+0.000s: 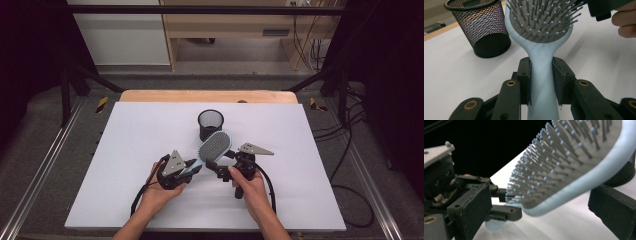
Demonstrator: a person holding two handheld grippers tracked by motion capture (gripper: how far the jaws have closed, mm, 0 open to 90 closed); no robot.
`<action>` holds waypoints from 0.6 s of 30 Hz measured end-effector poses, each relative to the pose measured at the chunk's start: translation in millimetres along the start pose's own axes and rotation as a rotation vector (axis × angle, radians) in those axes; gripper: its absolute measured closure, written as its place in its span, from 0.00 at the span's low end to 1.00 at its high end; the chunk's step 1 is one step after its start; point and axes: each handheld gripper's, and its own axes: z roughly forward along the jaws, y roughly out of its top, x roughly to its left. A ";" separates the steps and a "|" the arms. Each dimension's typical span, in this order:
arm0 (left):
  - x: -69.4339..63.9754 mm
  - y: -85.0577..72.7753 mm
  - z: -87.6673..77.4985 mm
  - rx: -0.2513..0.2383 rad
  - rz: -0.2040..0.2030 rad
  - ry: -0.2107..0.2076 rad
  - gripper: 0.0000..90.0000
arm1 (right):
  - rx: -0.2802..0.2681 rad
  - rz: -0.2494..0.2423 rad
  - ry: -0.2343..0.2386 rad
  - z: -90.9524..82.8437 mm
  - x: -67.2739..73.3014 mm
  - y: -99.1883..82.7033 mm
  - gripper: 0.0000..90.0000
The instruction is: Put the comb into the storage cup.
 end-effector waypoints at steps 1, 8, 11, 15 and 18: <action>-0.6 0.2 0.2 -0.002 -0.001 0.000 0.77 | -0.005 0.003 0.005 -0.4 -0.7 0.3 0.06; -8.9 4.1 0.6 -0.024 0.014 -0.012 0.77 | -0.033 0.035 0.016 -2.0 -3.1 2.1 0.07; -11.1 5.2 0.7 -0.031 0.018 -0.017 0.77 | -0.047 0.048 0.020 -3.6 -3.9 3.5 0.08; -12.4 5.8 0.5 -0.037 0.020 -0.018 0.77 | -0.063 0.063 0.024 -6.0 -5.1 5.2 0.09; -13.0 6.5 0.1 -0.045 0.022 -0.015 0.77 | -0.070 0.068 0.022 -6.6 -5.4 5.8 0.10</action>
